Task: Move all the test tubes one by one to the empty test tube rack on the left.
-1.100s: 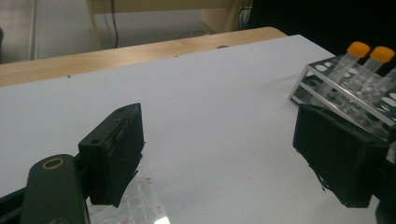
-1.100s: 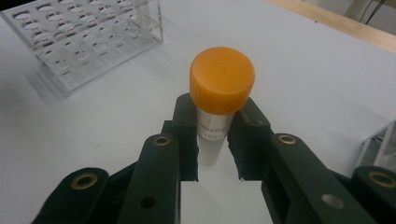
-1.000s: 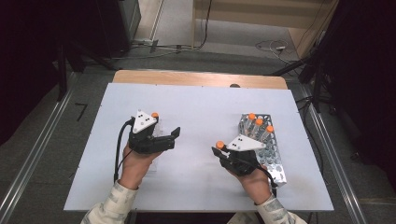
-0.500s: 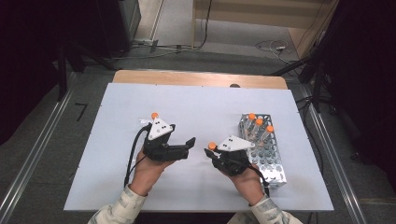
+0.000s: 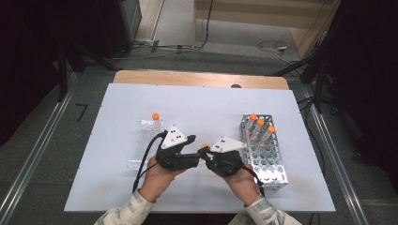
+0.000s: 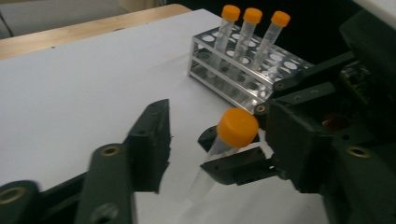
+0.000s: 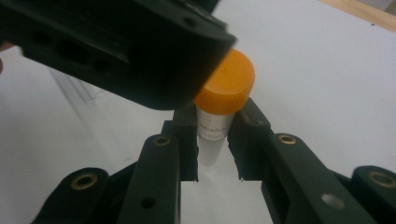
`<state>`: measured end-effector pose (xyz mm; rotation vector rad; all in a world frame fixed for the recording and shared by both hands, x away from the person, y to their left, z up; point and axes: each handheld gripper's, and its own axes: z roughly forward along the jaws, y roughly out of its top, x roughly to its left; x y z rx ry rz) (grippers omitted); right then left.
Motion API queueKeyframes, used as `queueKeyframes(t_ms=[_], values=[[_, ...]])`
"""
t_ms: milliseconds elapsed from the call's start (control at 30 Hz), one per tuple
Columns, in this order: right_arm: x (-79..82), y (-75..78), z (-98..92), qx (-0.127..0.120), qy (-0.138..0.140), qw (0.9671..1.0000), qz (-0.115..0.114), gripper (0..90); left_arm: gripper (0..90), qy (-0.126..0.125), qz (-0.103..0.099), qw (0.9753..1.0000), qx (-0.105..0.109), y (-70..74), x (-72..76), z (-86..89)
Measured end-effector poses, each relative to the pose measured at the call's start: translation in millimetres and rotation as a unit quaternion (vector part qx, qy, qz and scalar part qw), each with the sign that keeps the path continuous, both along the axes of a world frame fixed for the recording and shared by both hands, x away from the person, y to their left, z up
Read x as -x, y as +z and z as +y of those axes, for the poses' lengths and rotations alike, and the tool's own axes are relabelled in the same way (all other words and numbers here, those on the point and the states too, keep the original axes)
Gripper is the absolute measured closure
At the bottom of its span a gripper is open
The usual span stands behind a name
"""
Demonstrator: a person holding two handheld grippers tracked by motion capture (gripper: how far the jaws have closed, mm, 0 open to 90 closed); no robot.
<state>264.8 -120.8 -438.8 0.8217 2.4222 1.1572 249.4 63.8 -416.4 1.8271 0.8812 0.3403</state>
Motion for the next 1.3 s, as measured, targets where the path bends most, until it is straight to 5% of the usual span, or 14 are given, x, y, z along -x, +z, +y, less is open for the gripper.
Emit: queueKeyframes(t_ms=[467, 733, 1067, 1300], values=[[3.4, 1.0, 5.2, -0.001, 0.010, 0.9999, -0.002, 70.8, 67.6, -0.017, -0.006, 0.9995, -0.027, -6.4, 1.1, -8.2], [4.1, 0.6, 5.7, -0.001, 0.011, 0.9999, 0.000, 70.2, 69.2, -0.019, -0.002, 0.9995, -0.026, -6.2, 0.8, -7.0], [1.9, 1.1, 3.9, -0.008, 0.000, 0.9999, 0.013, 40.5, 69.4, -0.017, 0.002, 0.9997, -0.016, -2.9, -1.1, -0.8], [0.7, 2.9, -2.0, -0.015, -0.006, 0.9997, 0.018, 35.4, 69.4, 0.016, 0.003, 0.9999, 0.005, 7.6, -7.3, 23.2]])
